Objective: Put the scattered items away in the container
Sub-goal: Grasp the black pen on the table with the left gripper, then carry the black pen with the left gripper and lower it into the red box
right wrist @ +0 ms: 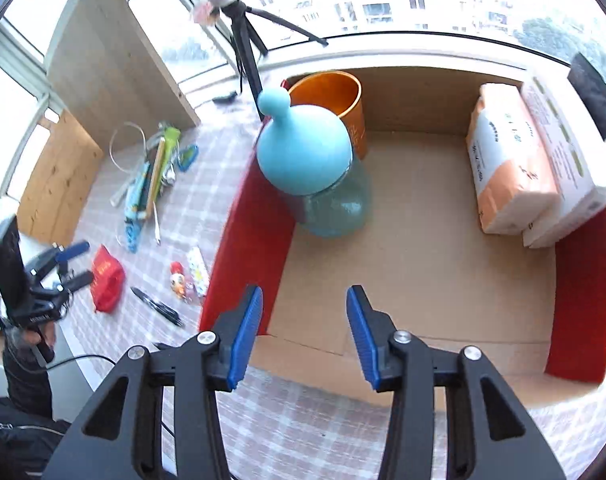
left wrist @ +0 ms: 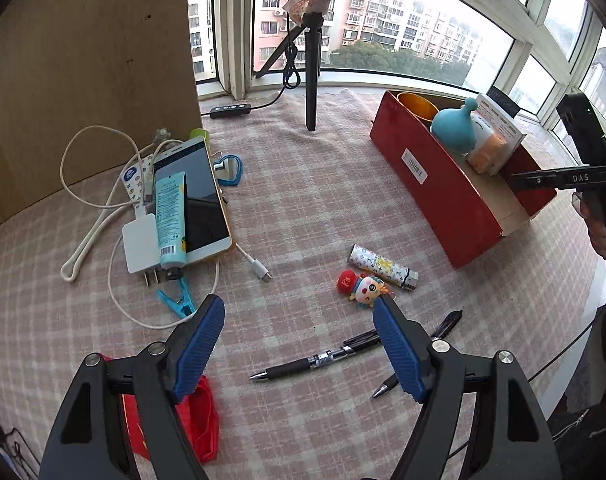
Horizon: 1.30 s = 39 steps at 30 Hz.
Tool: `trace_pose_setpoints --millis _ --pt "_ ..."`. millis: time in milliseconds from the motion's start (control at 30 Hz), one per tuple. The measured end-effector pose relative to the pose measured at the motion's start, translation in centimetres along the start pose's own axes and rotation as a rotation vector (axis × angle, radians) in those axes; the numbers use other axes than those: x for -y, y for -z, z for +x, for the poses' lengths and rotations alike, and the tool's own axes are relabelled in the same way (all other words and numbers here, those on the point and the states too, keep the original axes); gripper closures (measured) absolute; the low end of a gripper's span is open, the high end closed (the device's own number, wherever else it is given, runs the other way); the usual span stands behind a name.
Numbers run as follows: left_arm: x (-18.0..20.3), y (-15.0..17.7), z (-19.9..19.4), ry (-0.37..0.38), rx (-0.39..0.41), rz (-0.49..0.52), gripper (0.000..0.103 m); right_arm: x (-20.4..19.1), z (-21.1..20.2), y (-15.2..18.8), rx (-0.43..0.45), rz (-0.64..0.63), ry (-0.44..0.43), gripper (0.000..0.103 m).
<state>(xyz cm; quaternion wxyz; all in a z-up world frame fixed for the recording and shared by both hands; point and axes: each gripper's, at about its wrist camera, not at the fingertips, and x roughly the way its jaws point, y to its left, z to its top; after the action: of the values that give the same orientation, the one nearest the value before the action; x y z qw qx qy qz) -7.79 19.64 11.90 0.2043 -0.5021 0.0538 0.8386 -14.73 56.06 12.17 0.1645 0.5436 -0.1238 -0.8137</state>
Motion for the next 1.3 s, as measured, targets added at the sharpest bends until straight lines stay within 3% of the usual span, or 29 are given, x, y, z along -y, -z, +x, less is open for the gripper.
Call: trace_pose_setpoints --millis 67,100,200,267,367,533,667,867,933,967,1300 --pt "0.6 1.3 0.2 0.026 -0.013 0.027 0.028 -1.0 -0.9 1.7 0.075 0.046 -0.012 0.06" --pt "1.2 1.9 0.5 0.045 -0.02 0.051 0.028 -3.9 -0.1 3.9 0.114 0.062 -0.009 0.059" --pt "3.7 3.5 1.7 0.105 -0.048 0.16 0.028 -3.2 -3.4 9.1 0.173 0.111 -0.054 0.057" --pt "5.5 4.3 2.6 0.147 -0.062 0.239 0.028 -3.7 -3.8 10.7 0.175 0.119 -0.053 0.055" --pt "7.9 5.3 4.0 0.199 -0.091 0.358 0.028 -6.7 -2.6 13.9 0.144 0.103 0.016 0.053" --pt "10.0 5.8 6.7 0.244 -0.15 0.467 0.031 -8.7 -2.5 14.8 0.151 0.154 0.047 0.053" --pt "10.2 5.3 8.3 0.265 -0.183 0.471 0.044 -8.4 -4.0 15.9 0.188 0.198 0.092 0.052" --pt "12.2 5.0 8.4 0.259 -0.174 0.591 0.049 -6.2 -5.5 18.3 0.219 0.283 0.118 0.052" --pt "12.7 4.8 8.3 0.276 -0.168 0.626 0.069 -5.6 -5.8 19.3 0.223 0.296 0.126 0.052" --pt "12.9 4.6 8.3 0.286 -0.165 0.641 0.09 -5.4 -5.9 19.6 0.226 0.3 0.13 0.052" --pt "13.0 4.1 5.7 0.328 -0.159 0.615 0.093 -1.7 -8.1 21.4 0.285 0.384 0.154 0.052"
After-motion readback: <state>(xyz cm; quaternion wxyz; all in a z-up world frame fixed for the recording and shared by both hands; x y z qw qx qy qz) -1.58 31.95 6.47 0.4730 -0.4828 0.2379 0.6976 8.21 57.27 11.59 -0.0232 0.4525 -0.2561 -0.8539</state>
